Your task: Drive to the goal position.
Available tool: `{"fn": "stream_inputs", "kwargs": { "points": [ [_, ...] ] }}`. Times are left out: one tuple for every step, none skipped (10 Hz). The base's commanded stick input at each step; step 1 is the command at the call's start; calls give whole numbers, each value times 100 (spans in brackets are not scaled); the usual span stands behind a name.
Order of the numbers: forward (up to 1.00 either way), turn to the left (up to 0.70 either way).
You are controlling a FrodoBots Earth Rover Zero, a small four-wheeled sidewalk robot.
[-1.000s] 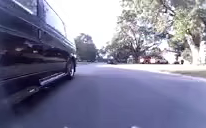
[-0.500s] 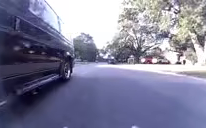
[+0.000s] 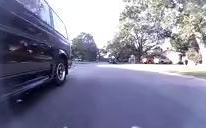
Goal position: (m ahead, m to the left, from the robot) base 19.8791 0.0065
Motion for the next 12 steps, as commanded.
{"fn": "stream_inputs", "kwargs": {
  "points": [
    [100, 1],
    [100, 0],
    [100, 0],
    [100, 0],
    [100, 0],
    [100, 0],
    [100, 0],
    [100, 0],
    [100, 0],
    [100, 0],
    [100, 0],
    [100, 0]
  ]
}}
